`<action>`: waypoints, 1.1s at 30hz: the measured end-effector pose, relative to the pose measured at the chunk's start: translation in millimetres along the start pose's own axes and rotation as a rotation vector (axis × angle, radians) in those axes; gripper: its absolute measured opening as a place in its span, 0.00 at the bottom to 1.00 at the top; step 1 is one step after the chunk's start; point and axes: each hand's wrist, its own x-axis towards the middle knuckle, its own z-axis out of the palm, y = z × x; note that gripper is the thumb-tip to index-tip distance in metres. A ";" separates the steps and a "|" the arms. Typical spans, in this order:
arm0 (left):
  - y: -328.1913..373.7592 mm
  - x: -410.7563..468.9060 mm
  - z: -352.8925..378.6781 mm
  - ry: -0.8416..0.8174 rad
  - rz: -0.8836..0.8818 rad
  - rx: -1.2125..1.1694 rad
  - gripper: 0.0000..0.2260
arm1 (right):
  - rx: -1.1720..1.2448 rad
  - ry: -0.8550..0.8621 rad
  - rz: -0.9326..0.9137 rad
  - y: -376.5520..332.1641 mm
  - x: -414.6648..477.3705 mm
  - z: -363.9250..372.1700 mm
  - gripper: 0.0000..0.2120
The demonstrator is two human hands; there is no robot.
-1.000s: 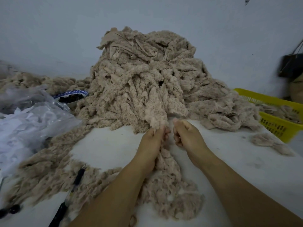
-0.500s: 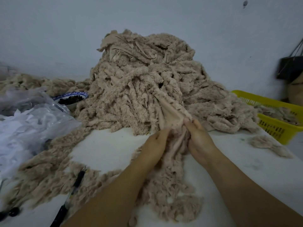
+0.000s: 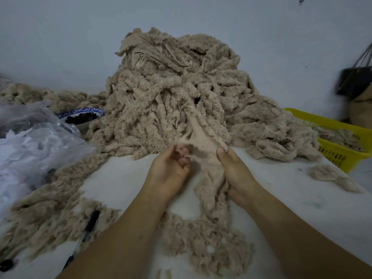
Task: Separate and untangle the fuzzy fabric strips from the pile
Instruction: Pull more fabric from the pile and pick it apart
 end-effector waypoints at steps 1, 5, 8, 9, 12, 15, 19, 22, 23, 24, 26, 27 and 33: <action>2.9 -0.1 -1.7 -0.011 0.006 -0.061 0.09 | -0.015 0.052 -0.011 -0.7 2.6 -2.2 0.14; 14.0 -1.2 -8.3 0.010 0.093 -0.135 0.10 | 0.099 0.279 -0.040 -16.2 12.1 -24.0 0.12; 24.5 0.1 -15.1 0.146 0.202 -0.155 0.12 | 0.193 0.323 -0.072 -23.3 14.3 -35.9 0.08; 26.2 -0.2 -15.8 0.177 0.230 -0.161 0.12 | 0.188 0.313 -0.082 -23.0 14.0 -34.4 0.08; 24.7 -1.9 -11.7 0.195 0.274 -0.125 0.14 | 0.160 0.261 -0.087 -17.8 12.0 -23.4 0.08; 10.4 -7.8 -2.2 0.133 0.265 0.323 0.26 | 0.143 0.209 -0.088 -14.7 8.9 -18.5 0.06; -25.8 -20.2 8.5 -0.060 0.222 1.310 0.20 | 0.069 0.172 -0.126 -13.0 6.3 -14.1 0.06; -38.4 -17.0 4.9 -0.161 0.265 1.620 0.05 | 0.013 0.152 -0.140 -10.5 4.4 -9.9 0.07; -37.7 -16.7 2.9 -0.165 0.280 1.610 0.06 | 0.003 0.158 -0.147 -10.0 4.2 -9.4 0.07; -35.5 -16.7 1.7 -0.157 0.292 1.575 0.09 | -0.009 0.175 -0.154 -10.7 4.0 -9.4 0.07; -30.3 -16.9 2.8 -0.114 0.303 1.498 0.13 | -0.016 0.225 -0.159 -12.8 5.8 -12.6 0.06; -28.0 -16.7 3.6 -0.070 0.294 1.454 0.15 | -0.011 0.247 -0.158 -13.7 7.6 -15.3 0.06; -12.9 -16.5 12.5 0.108 0.055 0.760 0.15 | 0.054 0.290 -0.121 -13.4 13.5 -27.2 0.07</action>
